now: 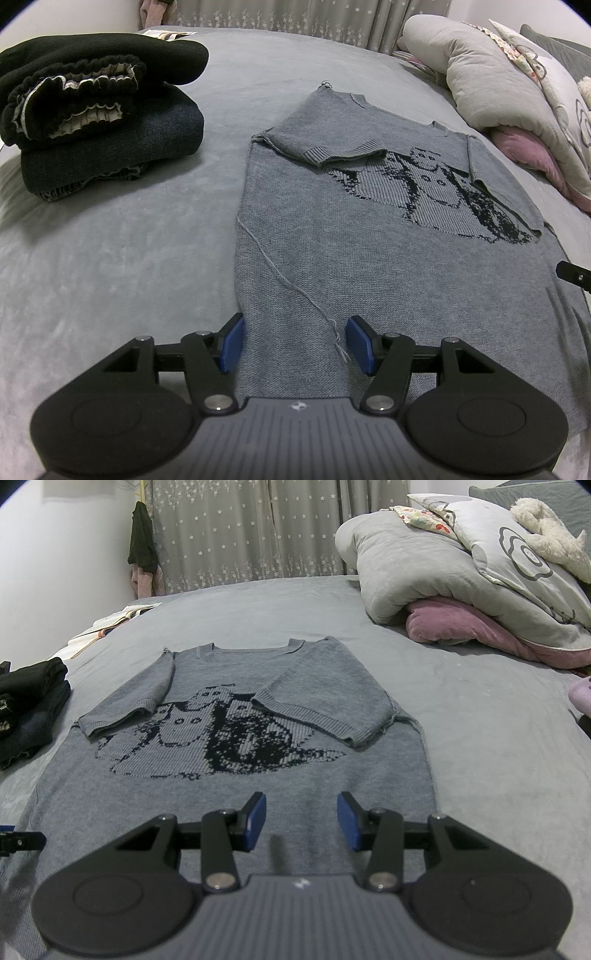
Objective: Fold clothes
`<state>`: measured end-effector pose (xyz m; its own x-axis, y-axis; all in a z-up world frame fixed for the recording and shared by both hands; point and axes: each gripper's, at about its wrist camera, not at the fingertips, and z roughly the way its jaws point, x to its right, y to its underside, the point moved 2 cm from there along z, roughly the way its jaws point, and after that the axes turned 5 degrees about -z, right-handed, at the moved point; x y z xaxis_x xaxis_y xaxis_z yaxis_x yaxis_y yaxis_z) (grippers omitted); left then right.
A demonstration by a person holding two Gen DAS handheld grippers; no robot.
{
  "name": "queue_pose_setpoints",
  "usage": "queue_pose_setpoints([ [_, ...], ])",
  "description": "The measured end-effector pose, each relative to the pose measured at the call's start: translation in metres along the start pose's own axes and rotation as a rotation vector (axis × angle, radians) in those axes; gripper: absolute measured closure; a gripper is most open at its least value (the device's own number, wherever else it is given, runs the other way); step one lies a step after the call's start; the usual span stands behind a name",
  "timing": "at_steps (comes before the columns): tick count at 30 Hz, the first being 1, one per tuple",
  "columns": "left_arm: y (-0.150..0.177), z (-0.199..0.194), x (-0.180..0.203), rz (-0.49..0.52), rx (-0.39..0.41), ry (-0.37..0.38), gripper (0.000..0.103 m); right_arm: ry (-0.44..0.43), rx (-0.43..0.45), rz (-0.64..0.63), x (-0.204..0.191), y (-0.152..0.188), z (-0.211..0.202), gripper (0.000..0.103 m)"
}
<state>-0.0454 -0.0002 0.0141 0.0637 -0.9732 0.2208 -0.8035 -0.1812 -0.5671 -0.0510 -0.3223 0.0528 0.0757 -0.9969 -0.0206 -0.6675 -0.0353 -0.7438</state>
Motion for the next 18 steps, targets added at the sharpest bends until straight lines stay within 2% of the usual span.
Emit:
queue_pose_setpoints([
  [18, 0.002, -0.0019, 0.0034, 0.004, 0.0, -0.002, 0.045, 0.002, 0.003, -0.008, -0.0015, -0.0003, -0.0005, 0.062],
])
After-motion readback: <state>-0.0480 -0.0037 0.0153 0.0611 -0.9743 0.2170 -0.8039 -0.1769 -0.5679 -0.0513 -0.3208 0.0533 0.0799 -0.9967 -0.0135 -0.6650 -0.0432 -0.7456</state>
